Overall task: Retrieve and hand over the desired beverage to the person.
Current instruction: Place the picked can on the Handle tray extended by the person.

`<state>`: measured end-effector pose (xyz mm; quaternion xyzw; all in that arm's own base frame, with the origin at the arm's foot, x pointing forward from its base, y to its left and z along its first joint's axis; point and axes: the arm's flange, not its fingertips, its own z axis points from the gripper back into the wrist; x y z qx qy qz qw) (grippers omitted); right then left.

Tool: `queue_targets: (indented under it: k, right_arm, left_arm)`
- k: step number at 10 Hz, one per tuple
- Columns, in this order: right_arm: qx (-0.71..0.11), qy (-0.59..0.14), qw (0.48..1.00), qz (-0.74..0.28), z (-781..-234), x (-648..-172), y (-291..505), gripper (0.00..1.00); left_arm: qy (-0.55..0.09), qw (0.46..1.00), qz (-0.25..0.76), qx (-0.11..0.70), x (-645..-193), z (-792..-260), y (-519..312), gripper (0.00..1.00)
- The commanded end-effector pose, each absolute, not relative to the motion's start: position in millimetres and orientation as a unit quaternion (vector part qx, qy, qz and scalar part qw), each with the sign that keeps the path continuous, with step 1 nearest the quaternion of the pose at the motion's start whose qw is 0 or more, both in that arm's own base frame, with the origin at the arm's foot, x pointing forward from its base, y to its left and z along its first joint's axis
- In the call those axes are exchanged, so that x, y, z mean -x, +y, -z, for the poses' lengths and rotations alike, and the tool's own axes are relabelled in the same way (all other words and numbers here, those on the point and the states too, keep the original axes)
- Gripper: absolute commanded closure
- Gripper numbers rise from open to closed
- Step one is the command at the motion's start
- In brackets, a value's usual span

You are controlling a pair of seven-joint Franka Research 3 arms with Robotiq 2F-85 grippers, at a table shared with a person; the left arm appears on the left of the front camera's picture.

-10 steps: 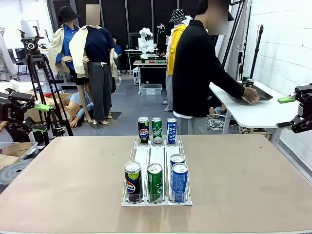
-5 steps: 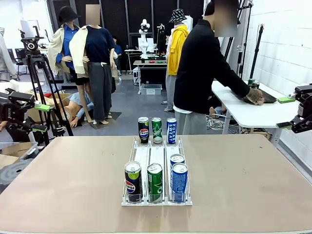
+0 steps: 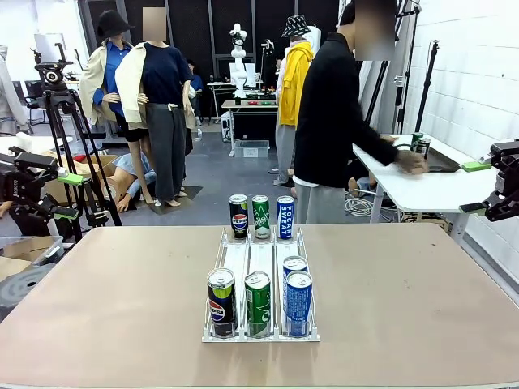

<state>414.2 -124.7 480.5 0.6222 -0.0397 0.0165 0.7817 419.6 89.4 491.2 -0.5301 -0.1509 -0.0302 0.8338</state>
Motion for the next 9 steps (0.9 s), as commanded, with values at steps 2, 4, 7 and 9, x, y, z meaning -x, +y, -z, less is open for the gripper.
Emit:
queue_targets:
  k: [2, 4, 7, 9]
  right_arm:
    - [-0.617, -0.040, 0.786, -0.015, -480.9, -413.4, -123.9, 0.00]
    - [-0.617, -0.040, 0.786, -0.015, -480.9, -413.4, -123.9, 0.00]
    - [-0.617, -0.040, 0.786, -0.015, -480.9, -413.4, -123.9, 0.00]
    - [-0.617, -0.040, 0.786, -0.015, -480.9, -413.4, -123.9, 0.00]
  left_arm:
    - [-0.152, 0.833, 0.030, 0.531, -418.3, -491.9, 89.8, 0.00]
    - [-0.152, 0.833, 0.030, 0.531, -418.3, -491.9, 89.8, 0.00]
    - [-0.152, 0.833, 0.030, 0.531, -418.3, -491.9, 89.8, 0.00]
    - [-0.152, 0.833, 0.030, 0.531, -418.3, -491.9, 89.8, 0.00]
